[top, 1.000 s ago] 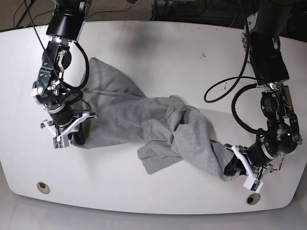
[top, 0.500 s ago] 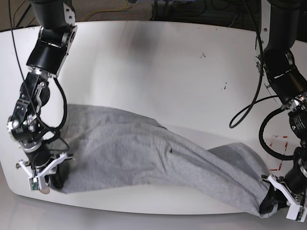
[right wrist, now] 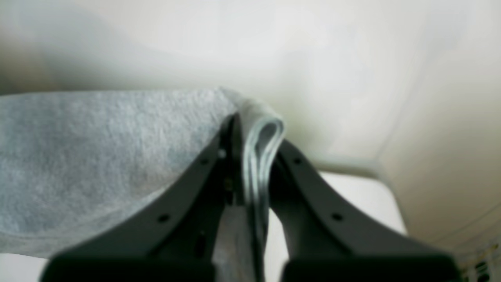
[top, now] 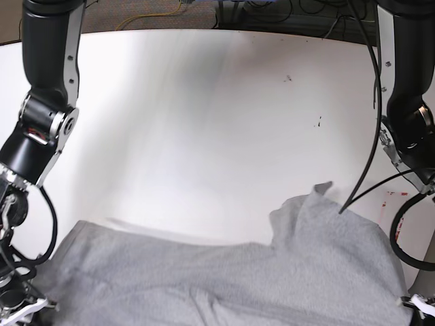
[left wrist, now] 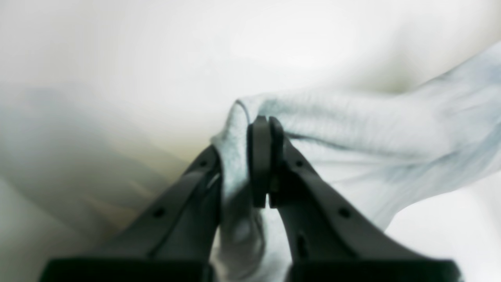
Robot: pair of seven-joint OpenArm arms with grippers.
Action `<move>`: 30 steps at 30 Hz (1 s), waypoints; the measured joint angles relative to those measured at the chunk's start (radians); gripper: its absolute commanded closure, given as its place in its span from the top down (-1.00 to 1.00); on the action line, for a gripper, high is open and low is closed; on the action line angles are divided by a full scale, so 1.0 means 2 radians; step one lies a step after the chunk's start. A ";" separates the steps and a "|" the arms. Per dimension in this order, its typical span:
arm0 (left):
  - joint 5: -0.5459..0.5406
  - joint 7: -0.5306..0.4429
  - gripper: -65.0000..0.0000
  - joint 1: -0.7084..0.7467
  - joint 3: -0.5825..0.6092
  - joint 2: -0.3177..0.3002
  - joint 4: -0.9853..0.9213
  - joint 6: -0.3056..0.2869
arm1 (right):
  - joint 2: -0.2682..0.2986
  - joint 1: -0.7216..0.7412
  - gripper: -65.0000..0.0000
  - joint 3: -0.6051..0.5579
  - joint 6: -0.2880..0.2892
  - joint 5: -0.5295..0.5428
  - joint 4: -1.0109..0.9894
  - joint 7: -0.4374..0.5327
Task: Layout the t-shirt on the table in an organized manner, then fold the t-shirt properly
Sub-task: 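Lift the shirt with both grippers and stretch it apart, then lower the stretched shirt flat onto the table with both grippers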
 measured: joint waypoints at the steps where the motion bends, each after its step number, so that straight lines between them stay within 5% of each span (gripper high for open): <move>1: 0.000 0.000 -0.97 -0.007 -0.003 -0.004 -0.003 0.000 | 0.004 0.015 -1.00 0.000 -0.002 0.000 -0.004 -0.002; 12: -0.003 0.009 -0.97 -0.027 -0.022 -0.023 -0.015 0.000 | 0.023 0.054 -1.00 0.002 0.033 0.006 0.009 -0.076; 30: -0.046 0.014 -0.97 0.192 -0.060 -0.021 0.044 -0.001 | -0.015 -0.267 -1.00 0.072 0.037 0.026 0.197 -0.125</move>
